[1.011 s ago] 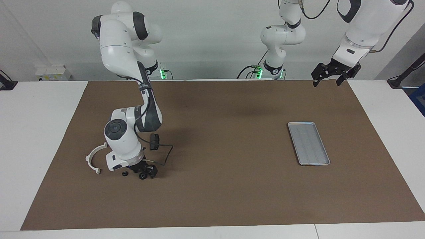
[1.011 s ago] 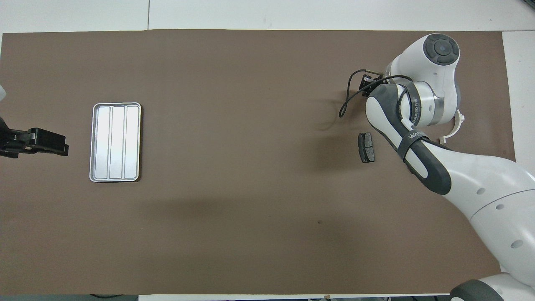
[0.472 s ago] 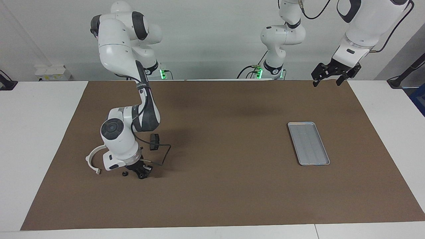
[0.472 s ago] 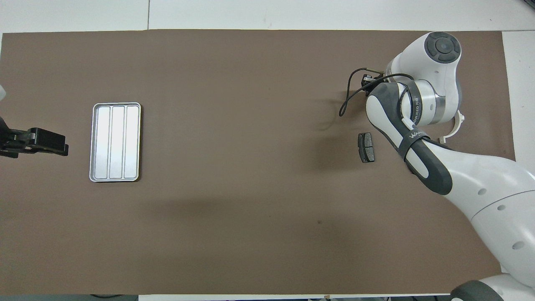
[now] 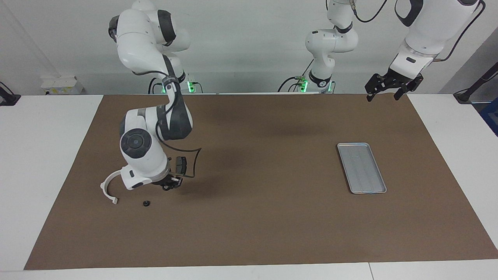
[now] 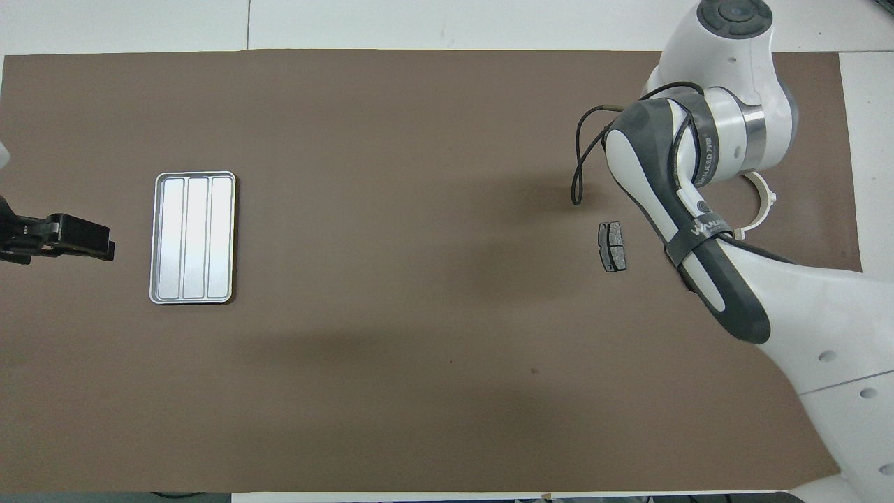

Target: Pick bearing gear from pile to tray

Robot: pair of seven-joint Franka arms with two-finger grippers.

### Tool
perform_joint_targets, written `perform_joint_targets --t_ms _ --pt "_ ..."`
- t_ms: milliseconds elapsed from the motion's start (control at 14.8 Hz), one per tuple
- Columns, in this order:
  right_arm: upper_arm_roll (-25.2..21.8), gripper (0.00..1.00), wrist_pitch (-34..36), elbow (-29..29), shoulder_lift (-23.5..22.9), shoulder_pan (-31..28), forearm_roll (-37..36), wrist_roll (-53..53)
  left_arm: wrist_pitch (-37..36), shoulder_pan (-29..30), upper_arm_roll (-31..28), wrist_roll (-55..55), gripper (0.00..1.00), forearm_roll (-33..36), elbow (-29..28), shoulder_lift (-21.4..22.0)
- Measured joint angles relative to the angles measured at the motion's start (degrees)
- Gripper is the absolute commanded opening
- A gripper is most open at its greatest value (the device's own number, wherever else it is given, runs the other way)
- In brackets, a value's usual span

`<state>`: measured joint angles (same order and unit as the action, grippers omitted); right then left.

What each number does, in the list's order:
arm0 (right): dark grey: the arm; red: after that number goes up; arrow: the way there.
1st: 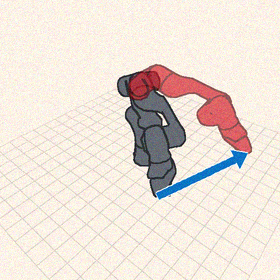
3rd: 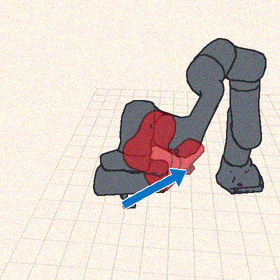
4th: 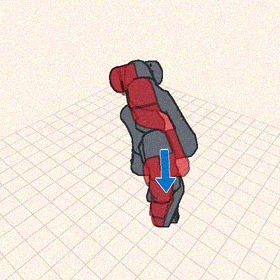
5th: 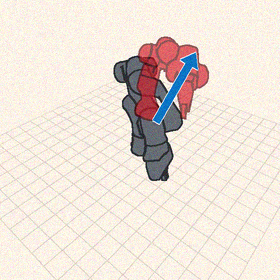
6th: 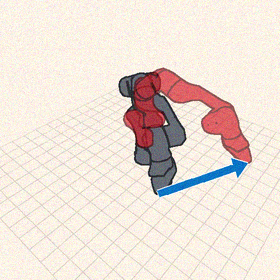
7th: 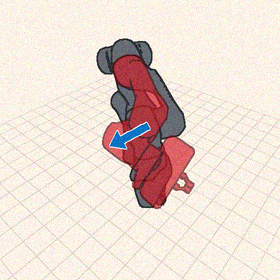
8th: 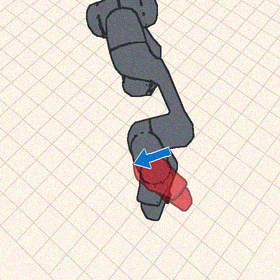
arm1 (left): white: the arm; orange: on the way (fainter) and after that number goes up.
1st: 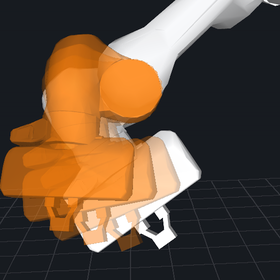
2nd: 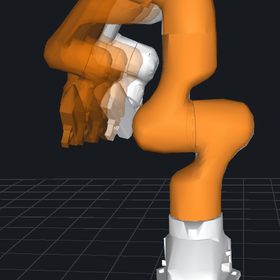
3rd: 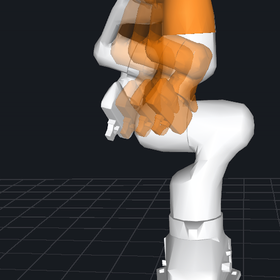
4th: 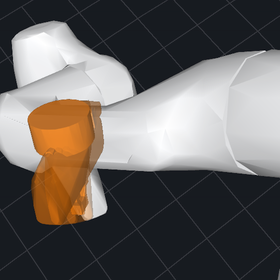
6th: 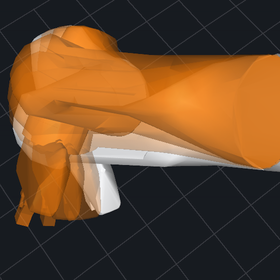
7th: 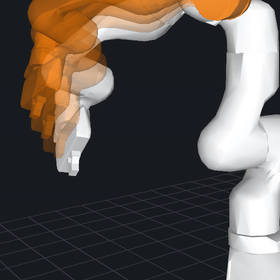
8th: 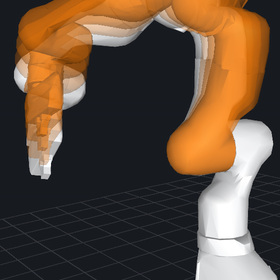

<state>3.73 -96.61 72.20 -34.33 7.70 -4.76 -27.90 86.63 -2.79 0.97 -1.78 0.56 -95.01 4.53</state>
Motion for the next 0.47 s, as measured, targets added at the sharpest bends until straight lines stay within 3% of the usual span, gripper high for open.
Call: perform_joint_targets --t_ms 202,472 --pt "0.42 0.00 5.44 -1.71 3.89 7.93 2.34 -16.16 0.00 0.00 0.00 0.00 1.00 0.00 0.00 0.00" --pt "0.41 0.00 1.72 -1.79 4.35 20.07 5.75 -42.06 0.00 0.00 0.00 0.00 1.00 0.00 0.00 0.00"
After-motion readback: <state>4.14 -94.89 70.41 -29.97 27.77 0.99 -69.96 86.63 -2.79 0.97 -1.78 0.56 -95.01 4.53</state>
